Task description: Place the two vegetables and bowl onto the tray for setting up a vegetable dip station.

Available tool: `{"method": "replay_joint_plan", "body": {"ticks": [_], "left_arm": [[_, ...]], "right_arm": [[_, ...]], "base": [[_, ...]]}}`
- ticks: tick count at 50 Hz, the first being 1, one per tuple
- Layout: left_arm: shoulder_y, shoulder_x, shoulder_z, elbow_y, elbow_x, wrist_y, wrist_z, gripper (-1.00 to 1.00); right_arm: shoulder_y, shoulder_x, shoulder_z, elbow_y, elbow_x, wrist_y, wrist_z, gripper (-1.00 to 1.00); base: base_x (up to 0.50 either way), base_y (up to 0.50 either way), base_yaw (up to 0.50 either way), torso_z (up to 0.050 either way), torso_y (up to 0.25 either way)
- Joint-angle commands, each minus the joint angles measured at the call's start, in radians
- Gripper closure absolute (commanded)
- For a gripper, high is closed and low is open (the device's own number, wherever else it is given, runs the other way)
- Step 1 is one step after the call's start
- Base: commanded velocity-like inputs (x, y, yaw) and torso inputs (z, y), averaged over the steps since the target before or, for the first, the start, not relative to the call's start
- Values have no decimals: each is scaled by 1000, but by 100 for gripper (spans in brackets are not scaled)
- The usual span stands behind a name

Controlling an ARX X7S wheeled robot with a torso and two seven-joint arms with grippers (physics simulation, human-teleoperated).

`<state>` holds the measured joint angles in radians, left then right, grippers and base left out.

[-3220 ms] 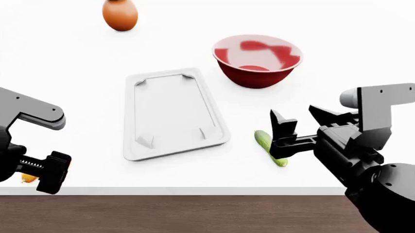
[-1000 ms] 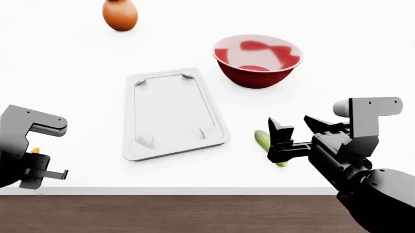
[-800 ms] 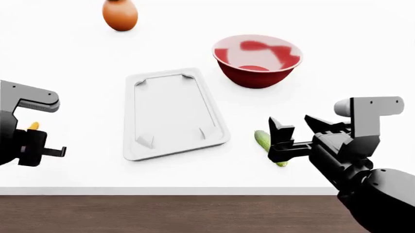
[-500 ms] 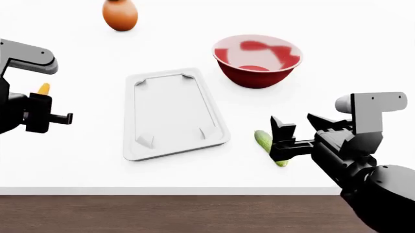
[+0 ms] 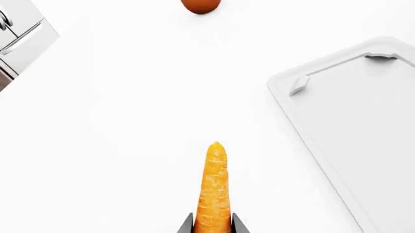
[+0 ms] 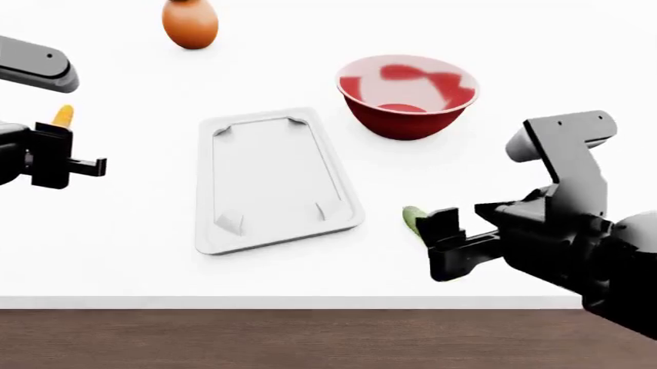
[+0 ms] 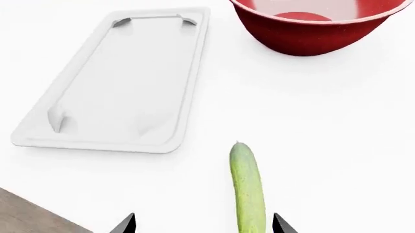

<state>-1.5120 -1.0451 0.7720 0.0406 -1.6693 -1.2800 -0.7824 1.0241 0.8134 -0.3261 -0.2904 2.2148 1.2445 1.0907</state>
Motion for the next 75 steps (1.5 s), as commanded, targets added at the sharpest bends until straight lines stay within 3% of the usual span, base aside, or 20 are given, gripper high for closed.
{"method": "replay_joint_plan", "body": {"ticks": [1, 17, 27, 54, 73, 74, 75], "left_arm": [[8, -14, 1, 4, 34, 15, 31, 100], [8, -12, 6, 18, 16, 14, 18, 100], [6, 3, 16, 13, 44, 22, 32, 100], [34, -19, 20, 28, 55, 50, 59, 100], [53, -39, 19, 39, 59, 72, 72, 100], [57, -41, 18, 40, 62, 77, 75, 100], [58, -42, 19, 40, 62, 77, 75, 100]], "right_arm": [[84, 32, -98, 116, 107, 27, 61, -100], [171, 8, -157, 304, -43, 131, 4, -100], [252, -62, -202, 442, -163, 173, -59, -100], [263, -199, -335, 601, -536, 192, -404, -100], [285, -258, -433, 665, -677, 152, -579, -100], [277, -259, -439, 671, -677, 155, -575, 100], [270, -259, -442, 669, -674, 157, -576, 100]], "base": [[0, 0, 0, 0, 0], [0, 0, 0, 0, 0], [0, 0, 0, 0, 0], [0, 0, 0, 0, 0], [0, 0, 0, 0, 0], [0, 0, 0, 0, 0], [0, 0, 0, 0, 0]]}}
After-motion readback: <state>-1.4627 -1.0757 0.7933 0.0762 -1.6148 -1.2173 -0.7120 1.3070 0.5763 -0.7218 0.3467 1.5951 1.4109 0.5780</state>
